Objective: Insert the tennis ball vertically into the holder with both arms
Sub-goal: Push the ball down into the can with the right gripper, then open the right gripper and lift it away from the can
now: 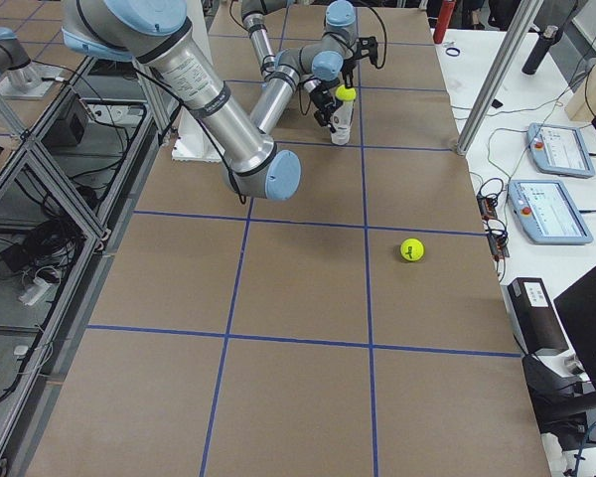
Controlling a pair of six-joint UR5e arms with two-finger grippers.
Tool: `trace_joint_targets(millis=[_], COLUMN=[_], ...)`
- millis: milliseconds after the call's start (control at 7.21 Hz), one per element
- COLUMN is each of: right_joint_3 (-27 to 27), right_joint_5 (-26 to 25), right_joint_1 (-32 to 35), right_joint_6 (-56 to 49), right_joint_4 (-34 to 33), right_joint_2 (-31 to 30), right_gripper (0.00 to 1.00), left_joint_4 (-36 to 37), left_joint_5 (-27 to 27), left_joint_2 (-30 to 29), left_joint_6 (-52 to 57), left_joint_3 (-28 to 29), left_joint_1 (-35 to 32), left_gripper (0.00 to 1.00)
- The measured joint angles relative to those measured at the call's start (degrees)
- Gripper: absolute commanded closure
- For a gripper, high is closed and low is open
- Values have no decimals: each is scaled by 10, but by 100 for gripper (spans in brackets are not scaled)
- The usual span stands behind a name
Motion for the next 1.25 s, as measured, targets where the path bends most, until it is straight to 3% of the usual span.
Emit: trace_joint_targets(millis=[694,832,971,1110,1249], right_joint_3=[-5,-4,-2,-1,0], right_joint_5=[-1,-1,-1,-1,-1], right_joint_1=[-3,-3,-2,-2,-2], right_joint_6=[-2,-2,-2,-2,0], right_joint_4=[0,0,1,1,2], right_joint_2=[-2,-1,-1,-1,0], right_gripper=[100,44,2,1,1], left_joint_4=[1,1,1,1,1], left_joint_5=[0,0,0,0,0], left_joint_2=[0,0,0,0,0], left_joint_6=[0,0,0,1,1], left_joint_3=[1,1,0,0,0], left_joint_1=[0,0,0,0,0], left_gripper=[14,13,13,13,1])
